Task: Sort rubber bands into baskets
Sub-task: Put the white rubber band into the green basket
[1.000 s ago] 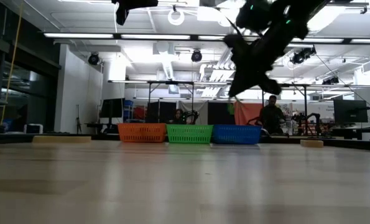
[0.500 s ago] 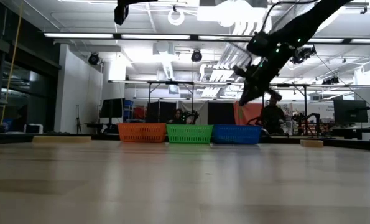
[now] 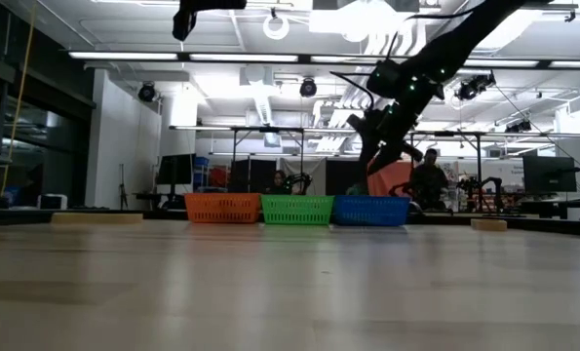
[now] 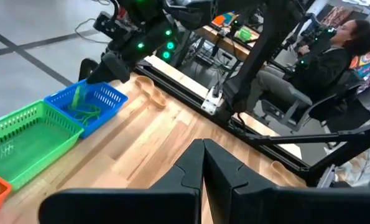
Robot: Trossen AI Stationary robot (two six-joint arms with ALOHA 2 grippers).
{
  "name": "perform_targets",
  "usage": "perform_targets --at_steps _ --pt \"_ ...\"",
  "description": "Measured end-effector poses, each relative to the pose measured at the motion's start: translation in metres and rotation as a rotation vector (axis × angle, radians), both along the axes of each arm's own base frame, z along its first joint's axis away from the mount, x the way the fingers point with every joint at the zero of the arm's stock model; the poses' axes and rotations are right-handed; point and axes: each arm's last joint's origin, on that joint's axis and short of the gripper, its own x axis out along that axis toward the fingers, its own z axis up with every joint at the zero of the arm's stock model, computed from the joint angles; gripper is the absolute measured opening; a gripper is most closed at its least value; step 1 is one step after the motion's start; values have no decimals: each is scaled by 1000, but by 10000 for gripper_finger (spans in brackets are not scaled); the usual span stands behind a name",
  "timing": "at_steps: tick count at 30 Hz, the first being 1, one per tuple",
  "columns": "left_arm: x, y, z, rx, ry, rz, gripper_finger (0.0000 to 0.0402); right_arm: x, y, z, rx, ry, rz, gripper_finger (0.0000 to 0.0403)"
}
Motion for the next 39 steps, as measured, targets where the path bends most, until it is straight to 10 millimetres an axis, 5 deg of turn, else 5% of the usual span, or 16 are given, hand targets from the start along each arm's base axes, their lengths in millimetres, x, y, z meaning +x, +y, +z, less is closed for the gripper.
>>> perform_targets --at_steps 6,12,22,32,39 --pt "0 2 0 42 10 43 0 -1 5 6 98 31 63 221" --pt "-6 16 -7 -75 62 223 0 -3 19 18 153 -5 131 236" --pt "-44 100 -99 -402 951 436 1 -4 53 55 105 -70 189 236" --pt "-32 134 -163 -435 1269 283 1 11 74 55 95 -55 239 236" --pt "-29 142 -187 -468 1366 268 1 17 83 55 87 -43 264 236"
